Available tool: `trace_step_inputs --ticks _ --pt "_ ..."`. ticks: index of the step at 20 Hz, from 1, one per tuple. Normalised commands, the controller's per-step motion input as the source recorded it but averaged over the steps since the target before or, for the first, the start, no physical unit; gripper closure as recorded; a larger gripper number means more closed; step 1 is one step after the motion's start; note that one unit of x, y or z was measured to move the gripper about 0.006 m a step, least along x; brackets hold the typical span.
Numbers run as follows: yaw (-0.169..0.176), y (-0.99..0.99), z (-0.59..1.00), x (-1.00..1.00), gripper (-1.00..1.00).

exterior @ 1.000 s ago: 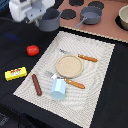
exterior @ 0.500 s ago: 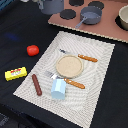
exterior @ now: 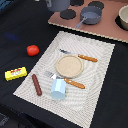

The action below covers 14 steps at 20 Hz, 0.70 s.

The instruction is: Interact with the objects in diverse but meaningful ways.

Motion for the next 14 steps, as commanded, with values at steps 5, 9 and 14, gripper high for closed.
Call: trace_step_inputs --ticks 5,9,14 --pt "0.0 0.59 0.02 0.57 1.0" --pt "0.0 0.36 -0.06 0.37 1.0" --pt "0.0 0.24 -0.18 0.17 1.0"
